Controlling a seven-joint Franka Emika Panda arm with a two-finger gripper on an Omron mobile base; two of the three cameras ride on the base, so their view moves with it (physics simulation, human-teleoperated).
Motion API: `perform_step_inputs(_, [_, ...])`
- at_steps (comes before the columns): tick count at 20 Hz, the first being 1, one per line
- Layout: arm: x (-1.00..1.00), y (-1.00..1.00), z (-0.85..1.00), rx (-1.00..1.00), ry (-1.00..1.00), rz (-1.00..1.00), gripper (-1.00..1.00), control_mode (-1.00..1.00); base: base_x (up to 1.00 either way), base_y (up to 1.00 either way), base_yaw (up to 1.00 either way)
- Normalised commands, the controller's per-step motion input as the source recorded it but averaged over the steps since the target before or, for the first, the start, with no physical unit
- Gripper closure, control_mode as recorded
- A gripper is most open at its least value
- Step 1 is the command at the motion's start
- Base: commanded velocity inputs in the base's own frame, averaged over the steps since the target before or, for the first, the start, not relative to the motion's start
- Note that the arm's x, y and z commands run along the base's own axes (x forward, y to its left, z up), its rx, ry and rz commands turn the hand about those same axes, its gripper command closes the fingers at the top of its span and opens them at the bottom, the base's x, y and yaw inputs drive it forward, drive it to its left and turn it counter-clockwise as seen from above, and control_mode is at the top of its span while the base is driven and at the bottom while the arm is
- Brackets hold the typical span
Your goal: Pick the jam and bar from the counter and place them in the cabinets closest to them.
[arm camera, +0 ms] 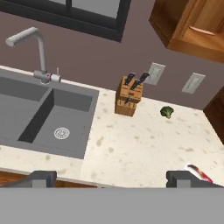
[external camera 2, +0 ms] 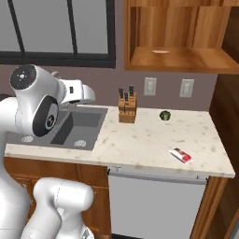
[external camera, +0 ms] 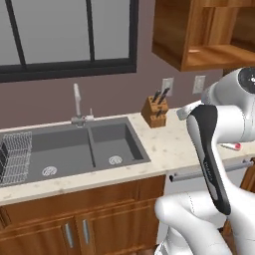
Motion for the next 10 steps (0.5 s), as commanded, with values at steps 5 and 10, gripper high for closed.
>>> perform_step_inputs(5, [0.0,0.0,0.0,0.0,0.0,0.0,-1.0,1.0,0.0,-0.62,-0.01])
perform_step_inputs(10, [0.0,0.0,0.0,0.0,0.0,0.0,-1.0,1.0,0.0,-0.61,-0.01])
